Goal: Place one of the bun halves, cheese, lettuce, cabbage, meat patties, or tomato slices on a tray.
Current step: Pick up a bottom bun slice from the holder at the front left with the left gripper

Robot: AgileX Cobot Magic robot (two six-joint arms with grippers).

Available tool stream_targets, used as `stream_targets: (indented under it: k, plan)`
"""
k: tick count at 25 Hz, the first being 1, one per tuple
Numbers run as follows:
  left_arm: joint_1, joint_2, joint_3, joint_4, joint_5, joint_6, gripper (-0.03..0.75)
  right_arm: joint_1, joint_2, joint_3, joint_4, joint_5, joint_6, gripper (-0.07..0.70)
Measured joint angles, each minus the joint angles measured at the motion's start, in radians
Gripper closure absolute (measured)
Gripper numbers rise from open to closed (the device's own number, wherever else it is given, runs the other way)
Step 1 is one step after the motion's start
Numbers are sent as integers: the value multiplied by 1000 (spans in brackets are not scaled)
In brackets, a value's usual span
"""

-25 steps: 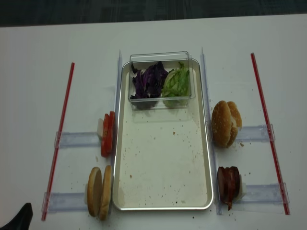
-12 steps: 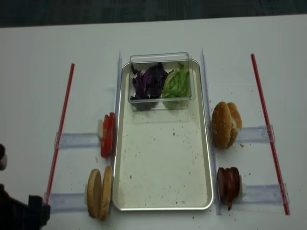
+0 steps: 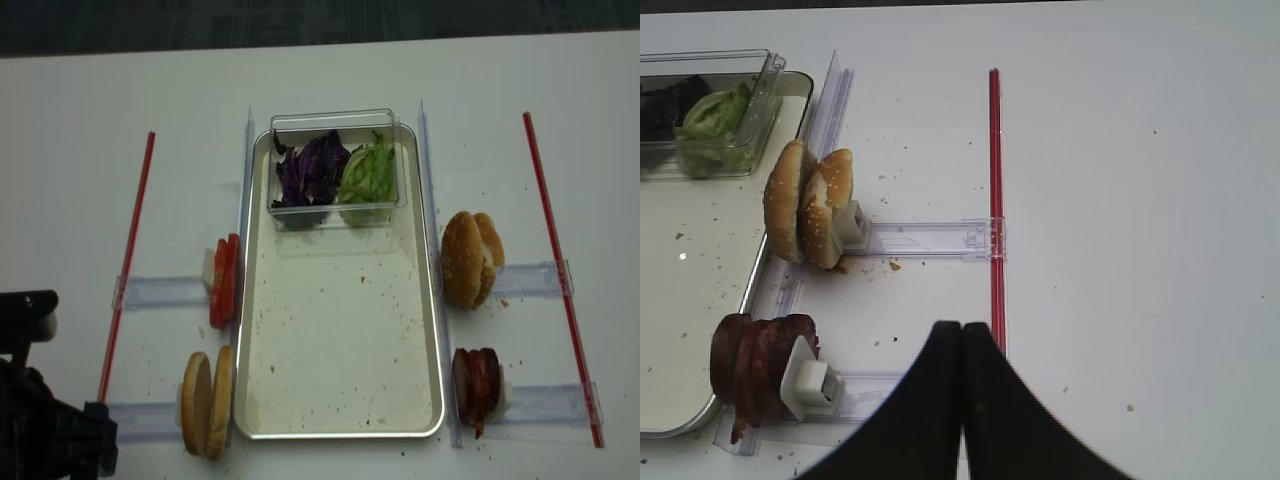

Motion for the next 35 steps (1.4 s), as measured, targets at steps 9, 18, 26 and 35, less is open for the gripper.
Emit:
stream_targets:
  k: [9, 18, 26, 35]
  plan:
    - [-2, 126, -137, 22, 7, 0, 117, 0, 0, 0, 0, 0, 0, 267]
    - [-2, 221, -245, 15, 26, 0, 115, 0, 0, 0, 0, 0, 0, 267]
    - [-116, 221, -272, -17, 48, -86, 115, 0, 0, 0, 0, 0, 0, 267]
    - [-502, 221, -305, -17, 12, -419, 115, 0, 0, 0, 0, 0, 0, 267]
